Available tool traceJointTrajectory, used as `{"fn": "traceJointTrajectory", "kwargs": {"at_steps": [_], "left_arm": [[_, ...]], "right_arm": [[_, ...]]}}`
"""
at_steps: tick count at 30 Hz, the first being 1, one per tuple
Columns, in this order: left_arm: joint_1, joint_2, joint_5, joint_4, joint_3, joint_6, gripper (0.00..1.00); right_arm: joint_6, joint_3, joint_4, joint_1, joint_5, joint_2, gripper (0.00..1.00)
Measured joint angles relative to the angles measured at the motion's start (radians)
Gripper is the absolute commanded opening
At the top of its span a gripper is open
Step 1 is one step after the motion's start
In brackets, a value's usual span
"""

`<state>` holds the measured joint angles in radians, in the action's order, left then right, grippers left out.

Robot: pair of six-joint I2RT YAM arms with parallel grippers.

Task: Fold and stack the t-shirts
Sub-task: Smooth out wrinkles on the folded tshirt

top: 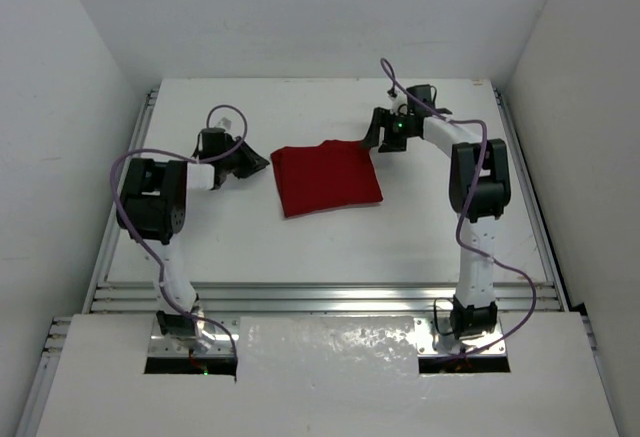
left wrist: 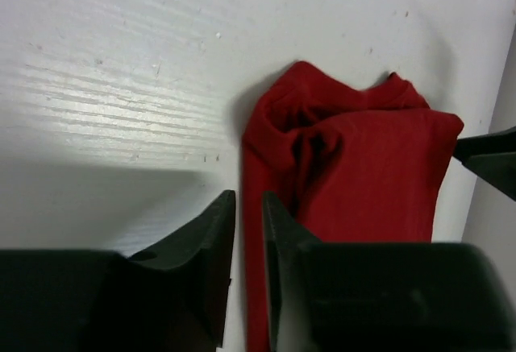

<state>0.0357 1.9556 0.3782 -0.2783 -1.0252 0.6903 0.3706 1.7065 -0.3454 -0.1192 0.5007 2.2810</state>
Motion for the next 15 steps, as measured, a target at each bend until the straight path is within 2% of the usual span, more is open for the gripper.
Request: {"fn": "traceJointTrajectory", "kwargs": {"at_steps": [3, 7, 13, 14, 15], "left_arm": [[0.0, 0.057, 0.041, -0.049, 0.0, 0.008, 0.06], [0.0, 0.107, 0.088, -0.112, -0.003, 0.015, 0.03], [0.0, 0.138, 0.123, -0.162, -0.023, 0.018, 0.02], [0.0, 0.139, 0.127, -0.161, -0.027, 0.017, 0.09], [0.0, 0.139, 0.129, -0.159, -0.031, 0.016, 0.09]], "right_arm": [[0.003, 0.031, 0.006, 0.0, 0.03, 0.034, 0.68], [0.004, 0.092, 0.019, -0.011, 0.073, 0.109, 0.67], [-0.001, 0.164, 0.027, -0.023, 0.105, 0.158, 0.68], [-0.003, 0.164, 0.027, -0.026, 0.103, 0.157, 0.71], [-0.005, 0.162, 0.028, -0.027, 0.101, 0.155, 0.72]]}}
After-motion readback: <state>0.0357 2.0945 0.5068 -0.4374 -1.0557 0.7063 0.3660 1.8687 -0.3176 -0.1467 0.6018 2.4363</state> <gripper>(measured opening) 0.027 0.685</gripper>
